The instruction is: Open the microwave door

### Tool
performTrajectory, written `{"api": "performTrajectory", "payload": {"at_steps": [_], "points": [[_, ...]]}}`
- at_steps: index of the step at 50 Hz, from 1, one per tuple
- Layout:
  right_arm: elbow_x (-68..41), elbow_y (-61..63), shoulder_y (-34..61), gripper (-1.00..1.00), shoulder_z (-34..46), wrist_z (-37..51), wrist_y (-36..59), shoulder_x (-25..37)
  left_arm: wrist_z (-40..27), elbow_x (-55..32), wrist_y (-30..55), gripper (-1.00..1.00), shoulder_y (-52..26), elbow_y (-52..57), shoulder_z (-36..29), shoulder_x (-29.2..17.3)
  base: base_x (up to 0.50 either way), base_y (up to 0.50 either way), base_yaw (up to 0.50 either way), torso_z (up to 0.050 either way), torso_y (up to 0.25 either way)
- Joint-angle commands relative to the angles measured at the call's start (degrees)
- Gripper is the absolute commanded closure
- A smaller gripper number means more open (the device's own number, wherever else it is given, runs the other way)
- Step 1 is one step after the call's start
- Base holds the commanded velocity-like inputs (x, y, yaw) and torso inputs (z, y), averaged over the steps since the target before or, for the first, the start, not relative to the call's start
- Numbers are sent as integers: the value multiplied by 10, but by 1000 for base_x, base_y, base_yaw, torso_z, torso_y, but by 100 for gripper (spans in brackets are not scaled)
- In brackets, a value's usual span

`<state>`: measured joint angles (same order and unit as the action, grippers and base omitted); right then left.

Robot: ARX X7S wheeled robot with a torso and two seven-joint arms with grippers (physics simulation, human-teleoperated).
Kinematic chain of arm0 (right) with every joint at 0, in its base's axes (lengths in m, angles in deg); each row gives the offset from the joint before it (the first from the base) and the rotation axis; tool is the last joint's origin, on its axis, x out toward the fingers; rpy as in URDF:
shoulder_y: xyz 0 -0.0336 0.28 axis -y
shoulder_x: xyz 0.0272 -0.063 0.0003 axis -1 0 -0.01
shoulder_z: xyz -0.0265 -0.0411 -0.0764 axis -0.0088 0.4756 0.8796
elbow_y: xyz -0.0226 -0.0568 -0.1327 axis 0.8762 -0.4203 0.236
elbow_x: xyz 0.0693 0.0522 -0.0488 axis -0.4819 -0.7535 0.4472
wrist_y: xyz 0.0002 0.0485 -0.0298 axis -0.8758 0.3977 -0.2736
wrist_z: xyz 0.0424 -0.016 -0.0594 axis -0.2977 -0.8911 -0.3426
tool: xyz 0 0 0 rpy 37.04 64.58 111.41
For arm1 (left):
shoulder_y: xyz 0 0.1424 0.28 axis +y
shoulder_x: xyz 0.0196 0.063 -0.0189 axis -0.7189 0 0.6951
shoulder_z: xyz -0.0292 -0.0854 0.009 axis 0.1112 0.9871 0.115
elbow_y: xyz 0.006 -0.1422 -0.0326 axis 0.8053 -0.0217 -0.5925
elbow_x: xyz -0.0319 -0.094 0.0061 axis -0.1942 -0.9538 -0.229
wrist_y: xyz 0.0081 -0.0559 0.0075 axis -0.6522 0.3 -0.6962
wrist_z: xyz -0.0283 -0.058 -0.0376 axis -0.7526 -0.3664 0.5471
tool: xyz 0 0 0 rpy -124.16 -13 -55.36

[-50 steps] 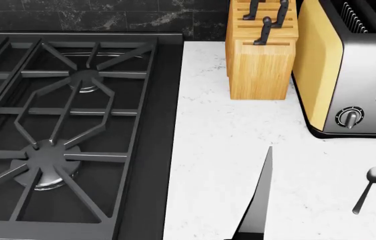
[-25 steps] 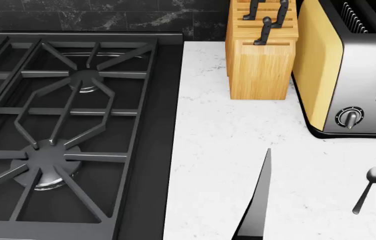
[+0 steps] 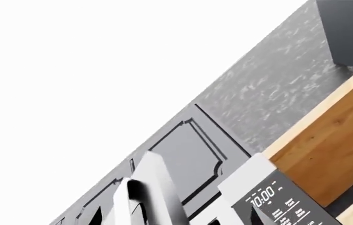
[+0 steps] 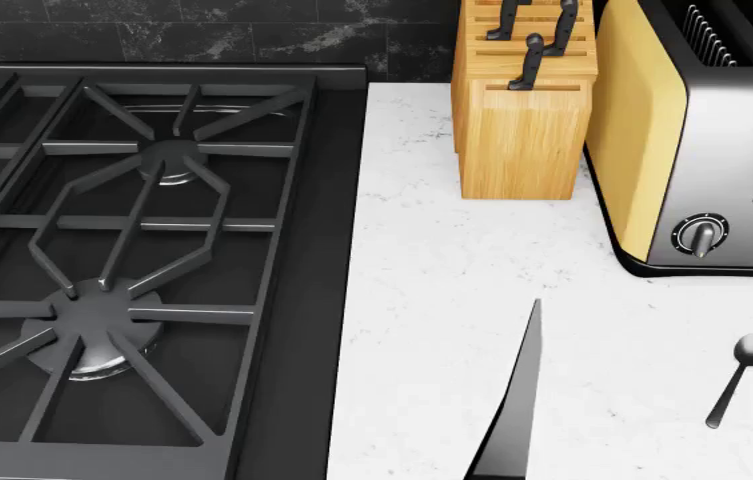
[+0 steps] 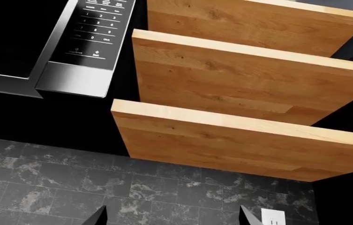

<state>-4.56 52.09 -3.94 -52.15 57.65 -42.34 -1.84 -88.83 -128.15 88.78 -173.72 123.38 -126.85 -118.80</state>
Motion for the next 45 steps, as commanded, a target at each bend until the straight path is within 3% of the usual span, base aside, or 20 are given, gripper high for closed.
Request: {"api": "performTrajectory", "payload": {"at_steps": [1,13,27,35,45], "points": [[0,3,-1,-100,0,1,1,2,24,108,-45,-100,15,-24,-98,-17,0,0,0,0,0],[-2,-5,2,-100,3,2,-1,2,42,213,-82,-100,17,-64,-205,-27,0,0,0,0,0],[0,-11,4,-100,6,3,-3,3,44,240,-74,-100,21,-65,-231,16,0,0,0,0,0],[-3,-9,5,-100,4,4,-2,5,32,274,-91,-100,46,-85,-280,47,0,0,0,0,0],[-4,-9,4,-100,4,5,-3,7,27,315,-124,-100,69,-141,-331,52,0,0,0,0,0]]}}
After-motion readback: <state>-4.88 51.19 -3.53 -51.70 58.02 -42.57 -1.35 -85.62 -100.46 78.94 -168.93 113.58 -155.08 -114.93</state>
